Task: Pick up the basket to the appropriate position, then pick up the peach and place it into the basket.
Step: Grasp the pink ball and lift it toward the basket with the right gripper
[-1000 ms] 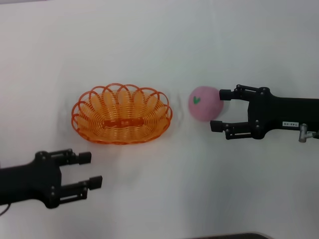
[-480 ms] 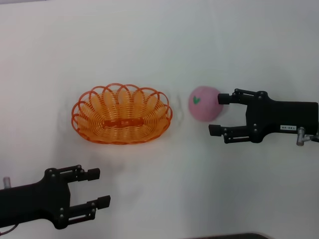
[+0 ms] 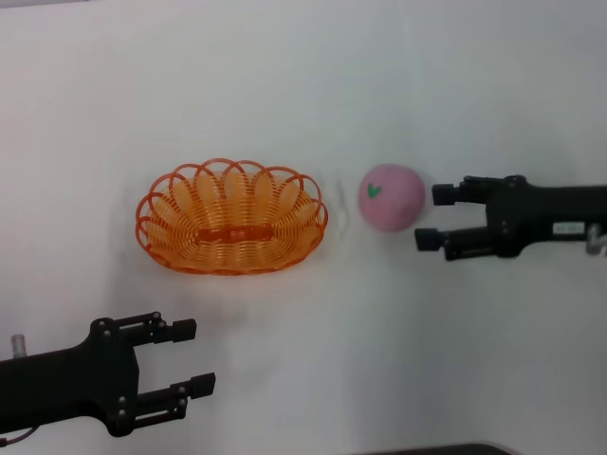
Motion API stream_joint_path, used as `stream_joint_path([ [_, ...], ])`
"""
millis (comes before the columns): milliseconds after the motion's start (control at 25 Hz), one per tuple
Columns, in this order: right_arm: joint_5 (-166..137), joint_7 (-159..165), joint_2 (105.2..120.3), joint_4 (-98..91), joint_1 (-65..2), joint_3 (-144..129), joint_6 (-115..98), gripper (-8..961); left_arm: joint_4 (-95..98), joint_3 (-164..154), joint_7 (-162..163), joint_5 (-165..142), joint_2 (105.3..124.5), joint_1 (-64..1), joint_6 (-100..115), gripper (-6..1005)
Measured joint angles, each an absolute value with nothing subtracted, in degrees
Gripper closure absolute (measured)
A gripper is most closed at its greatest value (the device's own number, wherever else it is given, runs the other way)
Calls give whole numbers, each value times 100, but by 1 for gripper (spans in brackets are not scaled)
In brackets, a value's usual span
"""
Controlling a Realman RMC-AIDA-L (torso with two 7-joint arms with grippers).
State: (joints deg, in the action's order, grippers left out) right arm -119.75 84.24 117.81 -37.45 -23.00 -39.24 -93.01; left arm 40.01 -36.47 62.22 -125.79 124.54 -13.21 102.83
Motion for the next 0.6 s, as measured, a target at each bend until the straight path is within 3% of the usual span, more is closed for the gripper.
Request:
stream_joint_path([
  [280, -12955, 11268, 11665, -4578, -2946, -3886, -9979, 15, 4002, -3647, 6219, -12566, 12449, -1334, 10284, 348],
  [600, -14569, 13216, 11777, -5447, -3856, -3936, -9981, 15, 3999, -3644, 6217, -12566, 12449, -1336, 10283, 349],
])
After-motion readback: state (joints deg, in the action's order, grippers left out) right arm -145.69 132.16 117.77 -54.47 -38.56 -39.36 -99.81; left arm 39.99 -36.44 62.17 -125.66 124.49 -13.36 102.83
